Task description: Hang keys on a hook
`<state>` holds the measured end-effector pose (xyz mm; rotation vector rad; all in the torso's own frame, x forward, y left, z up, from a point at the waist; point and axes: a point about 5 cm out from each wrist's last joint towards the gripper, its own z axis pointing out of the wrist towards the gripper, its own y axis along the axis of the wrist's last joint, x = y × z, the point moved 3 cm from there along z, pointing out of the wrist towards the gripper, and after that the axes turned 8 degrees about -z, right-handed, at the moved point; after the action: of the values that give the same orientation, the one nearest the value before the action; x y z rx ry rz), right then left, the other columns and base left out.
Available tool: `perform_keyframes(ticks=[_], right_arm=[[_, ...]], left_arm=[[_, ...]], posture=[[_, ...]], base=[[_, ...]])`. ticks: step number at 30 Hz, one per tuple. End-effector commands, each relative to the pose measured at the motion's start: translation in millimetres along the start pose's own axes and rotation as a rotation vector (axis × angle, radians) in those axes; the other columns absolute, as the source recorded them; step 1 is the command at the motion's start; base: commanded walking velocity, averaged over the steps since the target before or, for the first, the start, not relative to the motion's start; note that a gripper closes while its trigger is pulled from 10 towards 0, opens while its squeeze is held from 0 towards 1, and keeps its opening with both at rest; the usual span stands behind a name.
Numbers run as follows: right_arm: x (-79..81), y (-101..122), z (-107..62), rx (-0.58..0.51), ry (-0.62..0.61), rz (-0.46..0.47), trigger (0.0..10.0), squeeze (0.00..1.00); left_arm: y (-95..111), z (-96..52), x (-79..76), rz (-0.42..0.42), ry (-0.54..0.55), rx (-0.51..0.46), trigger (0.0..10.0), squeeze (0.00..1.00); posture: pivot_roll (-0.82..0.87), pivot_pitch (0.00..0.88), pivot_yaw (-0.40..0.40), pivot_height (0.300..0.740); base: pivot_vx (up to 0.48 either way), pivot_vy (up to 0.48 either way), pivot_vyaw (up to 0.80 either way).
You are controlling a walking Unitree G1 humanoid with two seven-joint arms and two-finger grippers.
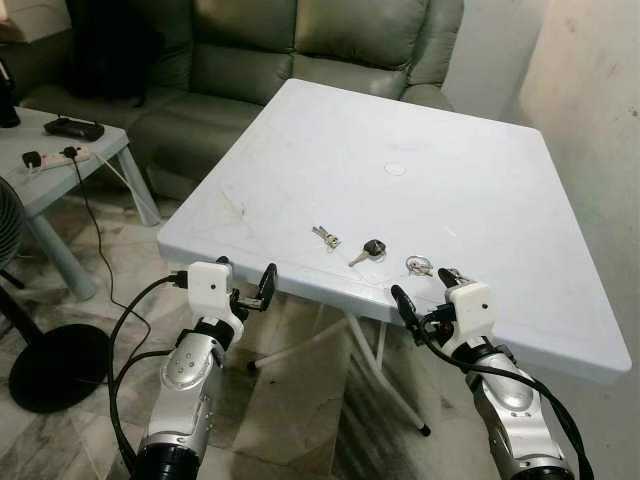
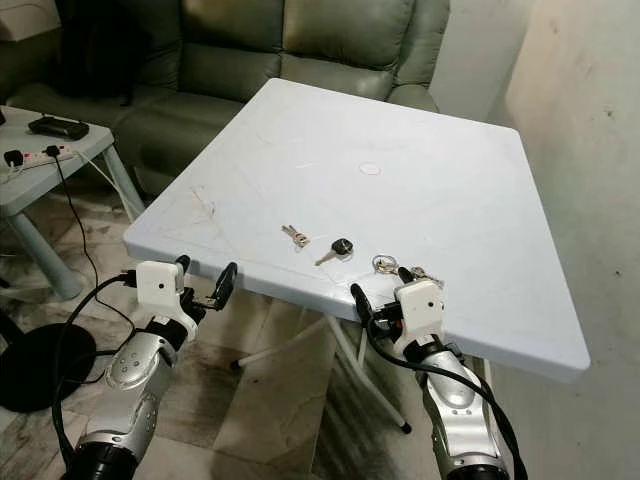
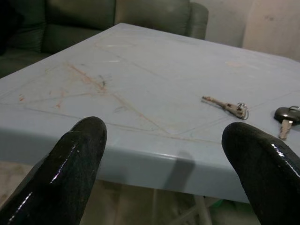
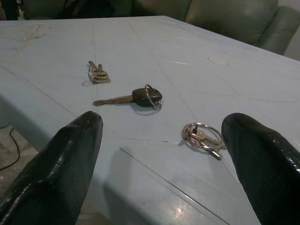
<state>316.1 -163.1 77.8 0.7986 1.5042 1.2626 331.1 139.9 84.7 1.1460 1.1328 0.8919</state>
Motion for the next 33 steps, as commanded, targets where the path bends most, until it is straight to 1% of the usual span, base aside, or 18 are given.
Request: perform_keyframes(ticks=[1, 5, 7, 9, 11, 13, 14, 17, 21, 24, 27, 28, 30, 33], right_arm=[[-5.2, 2, 1.6, 0.004, -0.013, -0.011, 10.0, 0.00], [-6.2, 3, 3.5, 0.007, -0.020, -0.015, 10.0, 0.00], [-7.9, 4, 6.1, 0.009, -0.025, -0.020, 10.0, 0.00], [-8.5, 4, 8.1, 0.013, -0.023, -0.026, 10.0, 0.00], [-10.9, 7, 12.0, 0.013, -0.025, -0.045, 10.0, 0.00], [-14.7, 9, 16.7, 0.020, -0.037, -0.044, 10.0, 0.00], [-17.5, 11, 21.5, 0.025, -0.048, -0.047, 10.0, 0.00], [-18.0, 16, 28.3, 0.023, -0.047, -0.051, 10.0, 0.00], [-15.5, 22, 37.5, 0.021, -0.046, -0.033, 10.0, 0.00], [-10.8, 27, 44.5, 0.021, -0.046, -0.010, 10.0, 0.00], [-6.9, 27, 49.0, 0.047, -0.052, 0.028, 10.0, 0.00], [-4.1, 28, 52.2, 0.071, -0.063, 0.071, 10.0, 0.00], [-2.0, 27, 54.5, 0.094, -0.085, 0.151, 10.0, 0.00], [-2.6, 26, 55.3, 0.123, -0.122, 0.196, 10.0, 0.00]], left_arm=[[2, 0.0, -2.5, 0.012, -0.019, -0.006, 10.0, 0.00], [3, -0.9, -5.2, 0.021, -0.038, -0.010, 10.0, 0.00], [4, -1.0, -8.1, 0.040, -0.056, -0.009, 10.0, 0.00], [5, -1.9, -12.6, 0.038, -0.082, -0.017, 10.0, 0.00], [6, -2.5, -17.0, 0.049, -0.106, -0.017, 10.0, 0.00], [5, -3.2, -19.9, 0.062, -0.118, -0.011, 10.0, 0.00], [4, -4.1, -23.3, 0.071, -0.130, -0.010, 10.0, 0.00], [5, -5.7, -30.3, 0.075, -0.161, -0.014, 10.0, 0.00], [3, -8.7, -40.2, 0.090, -0.204, -0.006, 10.0, 0.00], [2, -11.0, -46.8, 0.100, -0.230, -0.003, 10.0, 0.00], [0, -13.4, -52.0, 0.101, -0.247, 0.007, 10.0, 0.00], [-2, -15.2, -56.3, 0.103, -0.263, 0.013, 10.0, 0.00], [-4, -16.9, -59.3, 0.103, -0.273, 0.020, 10.0, 0.00], [-5, -17.6, -61.1, 0.096, -0.277, 0.024, 10.0, 0.00]], posture=[[-0.01, 0.030, -0.065, 0.740], [-0.01, 0.034, -0.063, 0.740], [-0.01, 0.039, -0.061, 0.740], [0.00, 0.044, -0.062, 0.740], [0.00, 0.047, -0.062, 0.740], [0.00, 0.051, -0.063, 0.740], [0.01, 0.054, -0.063, 0.740], [0.01, 0.059, -0.064, 0.740], [0.02, 0.065, -0.067, 0.740], [0.02, 0.068, -0.069, 0.740], [0.02, 0.074, -0.071, 0.740], [0.02, 0.084, -0.075, 0.740], [0.02, 0.084, -0.075, 0.740], [0.02, 0.088, -0.076, 0.740]], base=[[0.000, 0.000, 0.00], [0.000, 0.000, 0.00], [0.000, 0.000, 0.00], [0.000, 0.000, 0.00], [0.000, 0.000, 0.00], [0.000, 0.000, 0.00], [0.000, 0.000, 0.00], [0.000, 0.000, 0.00], [0.000, 0.000, 0.00], [0.000, 0.000, 0.00], [0.000, 0.000, 0.00], [0.000, 0.000, 0.00], [0.000, 0.000, 0.00], [0.000, 0.000, 0.00]])
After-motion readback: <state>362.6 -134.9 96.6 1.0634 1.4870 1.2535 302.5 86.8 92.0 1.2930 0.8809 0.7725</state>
